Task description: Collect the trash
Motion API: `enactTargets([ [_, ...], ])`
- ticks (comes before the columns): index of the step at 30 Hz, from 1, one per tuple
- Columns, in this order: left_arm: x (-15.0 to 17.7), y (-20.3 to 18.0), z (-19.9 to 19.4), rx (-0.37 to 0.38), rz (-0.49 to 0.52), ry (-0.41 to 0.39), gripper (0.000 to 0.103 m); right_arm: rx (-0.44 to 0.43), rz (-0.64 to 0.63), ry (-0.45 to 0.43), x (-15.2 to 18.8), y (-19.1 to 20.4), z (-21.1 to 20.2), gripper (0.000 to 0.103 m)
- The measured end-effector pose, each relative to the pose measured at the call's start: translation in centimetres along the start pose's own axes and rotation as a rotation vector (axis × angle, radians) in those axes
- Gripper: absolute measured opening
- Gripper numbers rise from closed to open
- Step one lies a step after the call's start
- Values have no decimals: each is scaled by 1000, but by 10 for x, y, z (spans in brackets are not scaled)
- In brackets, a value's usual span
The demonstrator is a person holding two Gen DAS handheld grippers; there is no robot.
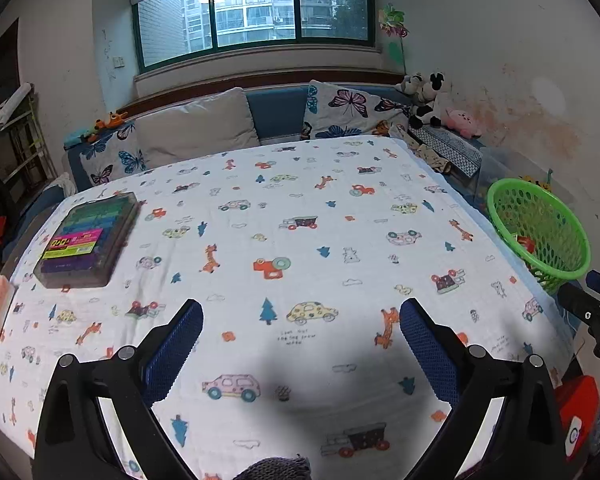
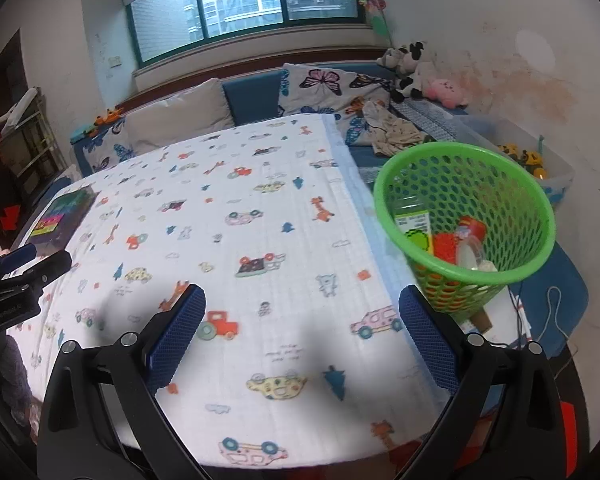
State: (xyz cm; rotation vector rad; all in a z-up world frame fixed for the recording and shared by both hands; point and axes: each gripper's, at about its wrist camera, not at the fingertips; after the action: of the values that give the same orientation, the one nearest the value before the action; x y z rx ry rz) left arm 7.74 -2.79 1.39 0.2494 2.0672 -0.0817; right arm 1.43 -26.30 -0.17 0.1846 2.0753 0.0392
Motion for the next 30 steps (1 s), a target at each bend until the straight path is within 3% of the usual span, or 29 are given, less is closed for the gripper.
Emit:
enactTargets([
  [30,12,13,-30,-39,-14,-55,95,-28,-40,-22,5,26,-14,98],
])
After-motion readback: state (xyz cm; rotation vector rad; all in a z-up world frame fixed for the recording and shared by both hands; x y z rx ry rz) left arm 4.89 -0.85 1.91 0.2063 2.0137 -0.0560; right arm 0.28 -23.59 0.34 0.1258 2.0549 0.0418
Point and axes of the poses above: each gripper's, at about its wrist camera, not at the fingertips, and z roughly the way its jaws point, y to its left, x to its underside, and after that the axes turned 11 degrees about -y, right-handed
